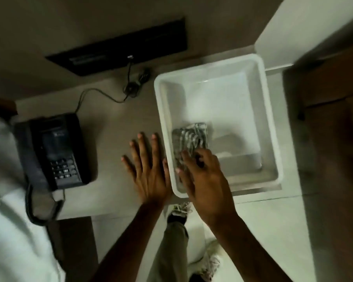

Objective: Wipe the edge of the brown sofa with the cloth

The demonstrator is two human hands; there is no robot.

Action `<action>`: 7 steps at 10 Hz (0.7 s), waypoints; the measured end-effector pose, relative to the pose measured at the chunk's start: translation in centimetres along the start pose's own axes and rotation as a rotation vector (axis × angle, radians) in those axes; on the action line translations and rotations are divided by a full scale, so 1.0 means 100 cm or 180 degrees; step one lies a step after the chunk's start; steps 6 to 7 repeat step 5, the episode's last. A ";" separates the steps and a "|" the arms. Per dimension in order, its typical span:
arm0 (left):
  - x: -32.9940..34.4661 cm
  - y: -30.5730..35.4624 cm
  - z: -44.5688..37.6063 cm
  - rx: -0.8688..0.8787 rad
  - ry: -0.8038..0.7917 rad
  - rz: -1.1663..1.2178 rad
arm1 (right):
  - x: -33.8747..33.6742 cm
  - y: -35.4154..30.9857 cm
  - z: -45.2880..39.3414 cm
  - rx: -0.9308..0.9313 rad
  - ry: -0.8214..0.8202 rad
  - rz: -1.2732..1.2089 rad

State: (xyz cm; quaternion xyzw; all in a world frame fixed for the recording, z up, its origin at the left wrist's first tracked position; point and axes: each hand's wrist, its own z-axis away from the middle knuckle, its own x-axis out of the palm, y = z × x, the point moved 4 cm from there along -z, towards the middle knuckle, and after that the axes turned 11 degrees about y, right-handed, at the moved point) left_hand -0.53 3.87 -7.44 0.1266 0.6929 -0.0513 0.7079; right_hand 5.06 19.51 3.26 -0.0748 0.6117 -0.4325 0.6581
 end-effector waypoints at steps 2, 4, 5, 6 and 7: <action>-0.013 0.006 -0.001 -0.0046 0.0070 0.0280 | -0.008 0.004 -0.010 -0.0103 -0.0058 0.0527; -0.015 0.006 -0.007 0.0009 -0.0124 0.0263 | -0.006 0.000 -0.028 -0.0256 -0.0210 0.0930; -0.027 0.000 -0.006 0.0070 -0.0229 0.0222 | -0.030 -0.012 -0.012 -0.0268 -0.0042 0.0974; -0.027 0.000 -0.006 0.0070 -0.0229 0.0222 | -0.030 -0.012 -0.012 -0.0268 -0.0042 0.0974; -0.027 0.000 -0.006 0.0070 -0.0229 0.0222 | -0.030 -0.012 -0.012 -0.0268 -0.0042 0.0974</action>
